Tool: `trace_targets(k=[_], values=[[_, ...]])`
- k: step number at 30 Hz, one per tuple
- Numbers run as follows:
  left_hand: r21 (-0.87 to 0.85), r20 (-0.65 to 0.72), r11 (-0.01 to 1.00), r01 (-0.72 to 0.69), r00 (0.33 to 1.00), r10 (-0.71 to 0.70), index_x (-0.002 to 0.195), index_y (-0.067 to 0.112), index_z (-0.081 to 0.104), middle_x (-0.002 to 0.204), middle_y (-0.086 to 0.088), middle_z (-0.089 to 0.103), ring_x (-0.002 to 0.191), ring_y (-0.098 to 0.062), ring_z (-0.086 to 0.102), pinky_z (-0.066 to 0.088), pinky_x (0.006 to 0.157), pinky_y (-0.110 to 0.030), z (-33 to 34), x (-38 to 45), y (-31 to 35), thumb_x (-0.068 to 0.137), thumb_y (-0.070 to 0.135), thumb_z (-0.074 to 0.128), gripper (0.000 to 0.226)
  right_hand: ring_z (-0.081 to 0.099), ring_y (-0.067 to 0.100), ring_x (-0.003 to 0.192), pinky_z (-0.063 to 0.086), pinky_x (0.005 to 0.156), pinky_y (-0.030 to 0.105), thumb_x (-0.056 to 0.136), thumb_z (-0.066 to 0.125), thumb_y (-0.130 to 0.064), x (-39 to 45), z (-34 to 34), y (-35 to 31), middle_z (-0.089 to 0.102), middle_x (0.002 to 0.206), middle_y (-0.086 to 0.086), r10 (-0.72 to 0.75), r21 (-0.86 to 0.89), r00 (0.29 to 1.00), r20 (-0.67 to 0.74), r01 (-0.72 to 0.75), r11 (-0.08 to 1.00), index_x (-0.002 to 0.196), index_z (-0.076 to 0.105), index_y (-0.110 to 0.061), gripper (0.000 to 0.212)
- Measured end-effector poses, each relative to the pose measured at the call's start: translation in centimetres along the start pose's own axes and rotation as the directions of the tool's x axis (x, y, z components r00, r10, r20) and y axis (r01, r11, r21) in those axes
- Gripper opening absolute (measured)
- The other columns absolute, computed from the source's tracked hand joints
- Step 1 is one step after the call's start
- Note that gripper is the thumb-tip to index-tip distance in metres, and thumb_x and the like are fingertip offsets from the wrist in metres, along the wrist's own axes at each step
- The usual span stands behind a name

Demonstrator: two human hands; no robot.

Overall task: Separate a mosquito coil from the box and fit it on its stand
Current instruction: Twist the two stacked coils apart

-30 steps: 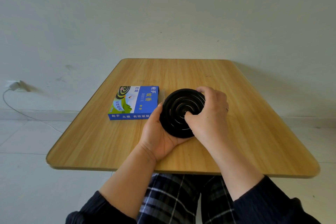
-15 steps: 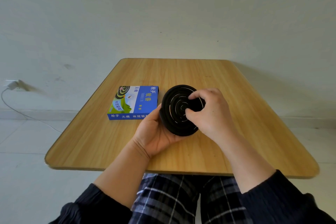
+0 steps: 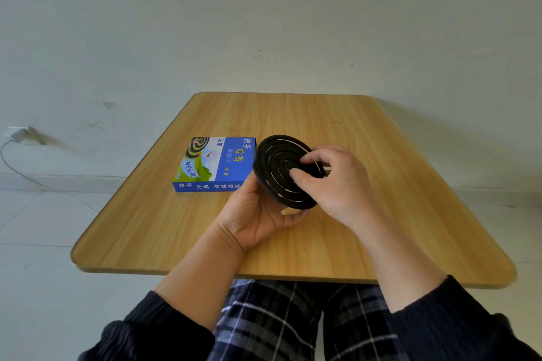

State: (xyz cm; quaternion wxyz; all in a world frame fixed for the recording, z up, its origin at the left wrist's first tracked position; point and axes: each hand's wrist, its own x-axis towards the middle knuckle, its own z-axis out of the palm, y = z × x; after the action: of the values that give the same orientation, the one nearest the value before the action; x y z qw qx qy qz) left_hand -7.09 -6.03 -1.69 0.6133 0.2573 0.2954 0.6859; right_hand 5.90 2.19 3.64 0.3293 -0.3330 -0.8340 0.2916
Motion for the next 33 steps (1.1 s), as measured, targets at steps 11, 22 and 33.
trace_targets(k=[11,22,33], values=[[0.013,-0.008,1.0,0.005,1.0,-0.005,0.104,0.014,0.073,0.108,-0.012,0.071,0.095,-0.028,0.069,0.056,0.079,-0.045,0.0,0.0,-0.2,0.076,0.053,0.056,0.051,0.043,0.004,0.11,0.028,0.093,0.008,0.071,0.076,-0.028,0.0,-0.5,-0.6,0.047,0.125,-0.011,-0.012,-0.008,0.979,0.204,0.014,1.0,0.097,0.068,-0.026,0.027],[0.033,-0.025,0.999,0.033,0.999,-0.032,0.105,0.013,0.074,0.112,-0.015,0.071,0.102,-0.031,0.067,0.054,0.087,-0.049,0.1,0.0,-0.2,0.08,0.051,0.051,0.051,0.04,-0.004,0.107,0.026,0.073,-0.001,0.065,0.076,-0.026,0.1,-0.4,-0.4,0.049,0.135,-0.011,-0.045,-0.025,0.993,0.11,0.048,0.999,0.084,0.068,-0.018,0.022],[0.075,-0.04,0.997,0.025,0.999,-0.022,0.11,0.01,0.07,0.114,-0.017,0.069,0.104,-0.031,0.066,0.051,0.089,-0.052,0.2,0.0,-0.1,0.078,0.054,0.054,0.057,0.045,0.002,0.113,0.027,0.079,0.009,0.063,0.076,-0.027,0.3,-1.1,-0.1,0.054,0.129,-0.01,0.019,0.084,0.99,0.142,-0.031,0.996,0.082,0.069,-0.021,0.021]])
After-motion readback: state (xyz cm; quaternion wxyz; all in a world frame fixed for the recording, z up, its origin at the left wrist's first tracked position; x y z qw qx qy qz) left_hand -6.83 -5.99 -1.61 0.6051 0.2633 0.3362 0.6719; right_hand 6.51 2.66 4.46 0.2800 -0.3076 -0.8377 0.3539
